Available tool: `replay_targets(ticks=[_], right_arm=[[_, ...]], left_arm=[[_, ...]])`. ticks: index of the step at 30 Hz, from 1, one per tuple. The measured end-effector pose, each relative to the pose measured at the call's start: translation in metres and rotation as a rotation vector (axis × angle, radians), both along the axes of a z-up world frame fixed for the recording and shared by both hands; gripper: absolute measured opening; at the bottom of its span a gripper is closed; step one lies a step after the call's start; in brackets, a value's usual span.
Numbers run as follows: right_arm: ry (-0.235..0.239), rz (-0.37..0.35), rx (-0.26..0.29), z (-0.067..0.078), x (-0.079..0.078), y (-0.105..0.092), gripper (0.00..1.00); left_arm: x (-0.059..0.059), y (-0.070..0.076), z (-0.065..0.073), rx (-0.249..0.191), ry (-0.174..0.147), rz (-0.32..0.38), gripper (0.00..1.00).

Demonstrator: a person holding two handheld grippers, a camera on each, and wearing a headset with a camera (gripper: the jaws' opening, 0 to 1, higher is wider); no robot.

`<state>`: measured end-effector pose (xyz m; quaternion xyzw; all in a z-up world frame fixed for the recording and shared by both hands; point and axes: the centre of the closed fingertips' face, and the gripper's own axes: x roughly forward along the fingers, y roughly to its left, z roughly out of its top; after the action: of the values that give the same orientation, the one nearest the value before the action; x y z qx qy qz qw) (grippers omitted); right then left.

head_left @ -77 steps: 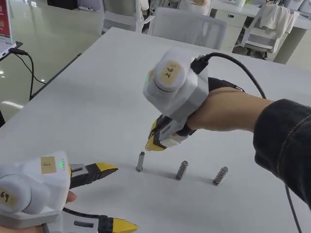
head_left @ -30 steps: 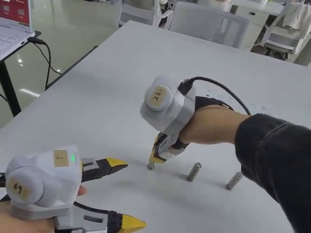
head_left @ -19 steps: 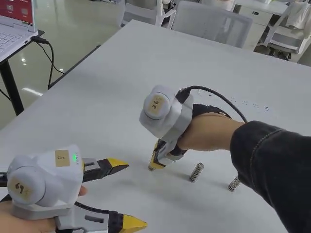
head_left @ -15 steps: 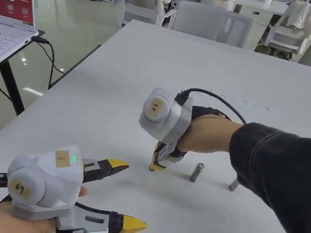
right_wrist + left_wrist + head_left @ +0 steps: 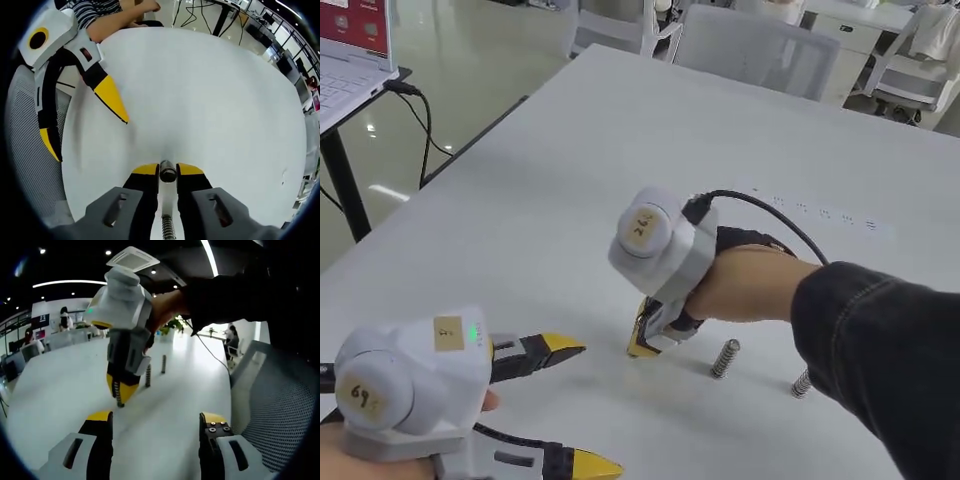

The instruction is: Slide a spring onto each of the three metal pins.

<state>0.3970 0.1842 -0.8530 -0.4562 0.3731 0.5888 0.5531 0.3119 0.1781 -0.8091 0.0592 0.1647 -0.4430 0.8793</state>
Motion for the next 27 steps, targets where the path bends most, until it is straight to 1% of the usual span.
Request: replay_targets(ticks=[9, 14, 17, 27], right_arm=[[0.001, -0.028, 0.013, 0.004, 0.002, -0.009, 0.17], [0.001, -0.047, 0.014, 0.004, 0.004, -0.019, 0.18], [0.005, -0.061, 0.024, 0.006, 0.005, -0.023, 0.19], [0.016, -0.104, 0.044, 0.005, 0.007, -0.04, 0.28]], left_arm=[[-0.001, -0.002, 0.0, 0.001, 0.003, -0.005, 0.65], [-0.002, -0.003, 0.0, 0.001, 0.005, -0.005, 0.65], [-0.002, -0.003, -0.001, 0.004, 0.006, -0.008, 0.65], [-0.002, -0.005, -0.001, 0.007, 0.009, -0.013, 0.66]])
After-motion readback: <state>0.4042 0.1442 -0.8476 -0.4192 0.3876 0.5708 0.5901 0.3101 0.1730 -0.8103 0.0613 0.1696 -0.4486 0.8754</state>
